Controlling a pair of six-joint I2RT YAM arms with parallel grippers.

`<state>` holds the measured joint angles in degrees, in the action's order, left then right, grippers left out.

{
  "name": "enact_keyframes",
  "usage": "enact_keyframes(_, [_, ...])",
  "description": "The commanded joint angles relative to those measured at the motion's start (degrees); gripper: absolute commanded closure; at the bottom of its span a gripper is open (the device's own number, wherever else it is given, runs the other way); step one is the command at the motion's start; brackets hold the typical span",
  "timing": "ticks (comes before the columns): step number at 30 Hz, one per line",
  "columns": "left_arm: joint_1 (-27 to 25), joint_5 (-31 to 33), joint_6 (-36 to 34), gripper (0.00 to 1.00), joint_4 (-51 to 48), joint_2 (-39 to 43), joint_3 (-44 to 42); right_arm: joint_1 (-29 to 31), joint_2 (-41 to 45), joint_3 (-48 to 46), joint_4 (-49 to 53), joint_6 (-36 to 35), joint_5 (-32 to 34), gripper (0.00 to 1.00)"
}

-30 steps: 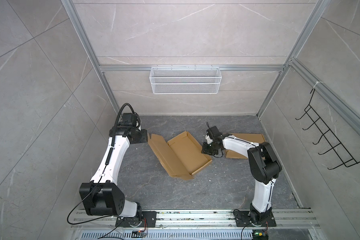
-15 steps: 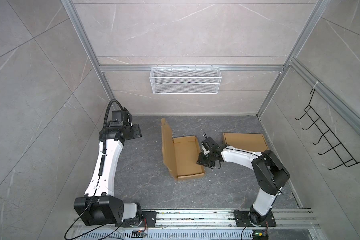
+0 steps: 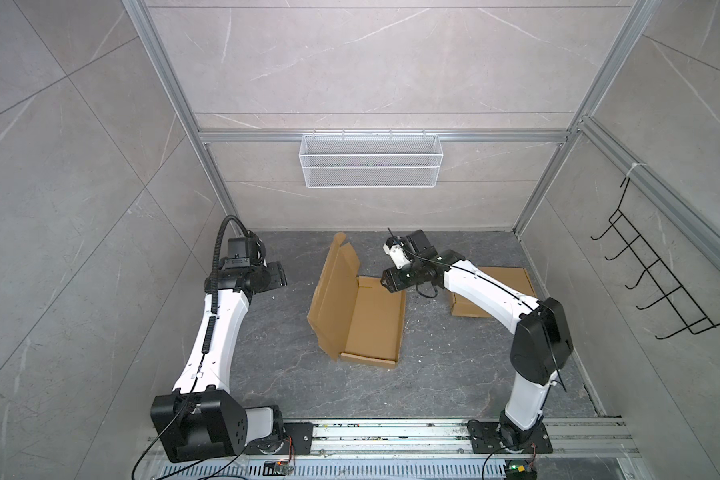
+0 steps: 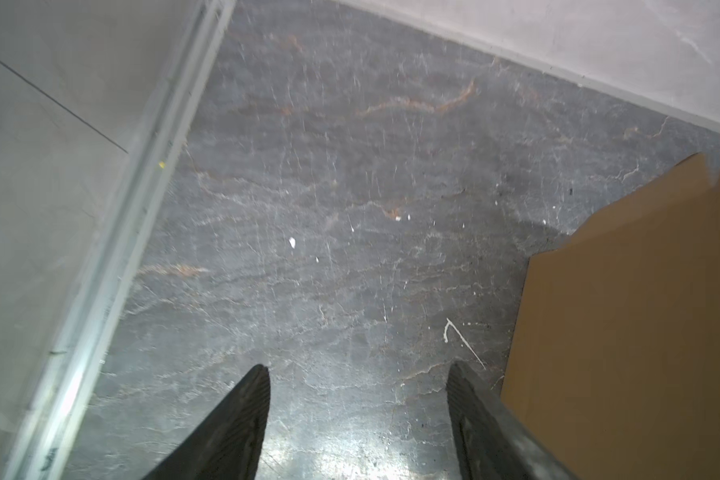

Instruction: Fold the paper box

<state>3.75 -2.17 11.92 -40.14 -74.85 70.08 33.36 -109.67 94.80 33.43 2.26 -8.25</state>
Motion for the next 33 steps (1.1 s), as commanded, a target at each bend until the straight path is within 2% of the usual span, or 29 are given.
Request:
enact_keyframes(1, [2.0, -4.5, 4.2, 0.29, 5.4, 2.8, -3.4, 0.2, -6.7, 5.3, 4.3, -12.6, 1.3, 0.34])
enact_keyframes(7, [2.4, -5.8, 6.7, 0.29, 9.2, 4.2, -10.3, 0.2, -19.2, 20.7, 12.6, -19.2, 2.4, 0.31])
enact_keyframes(18, [2.5, -9.5, 12.3, 0.30, 15.3, 5.4, -20.1, 0.2, -32.4, 35.9, 18.2, -20.8, 1.2, 0.29])
enact_keyframes(22, [2.4, -9.4, 12.0, 0.30, 15.3, 5.9, -20.4, -0.1, -34.2, 37.4, 18.5, -19.7, 2.9, 0.31])
enact_keyframes(25, [2.5, -9.3, 11.9, 0.31, 15.2, 6.3, -20.2, -0.7, -34.5, 37.4, 17.8, -16.0, 4.2, 0.35])
enact_keyframes(31, [2.4, -9.2, 11.7, 0.31, 14.9, 6.5, -19.5, -2.3, -31.8, 31.3, 14.2, -7.4, 5.7, 0.48])
enact_keyframes(33, [2.4, -9.0, 11.7, 0.31, 14.8, 6.7, -19.3, -3.0, -30.0, 28.4, 12.9, -4.1, 6.5, 0.56])
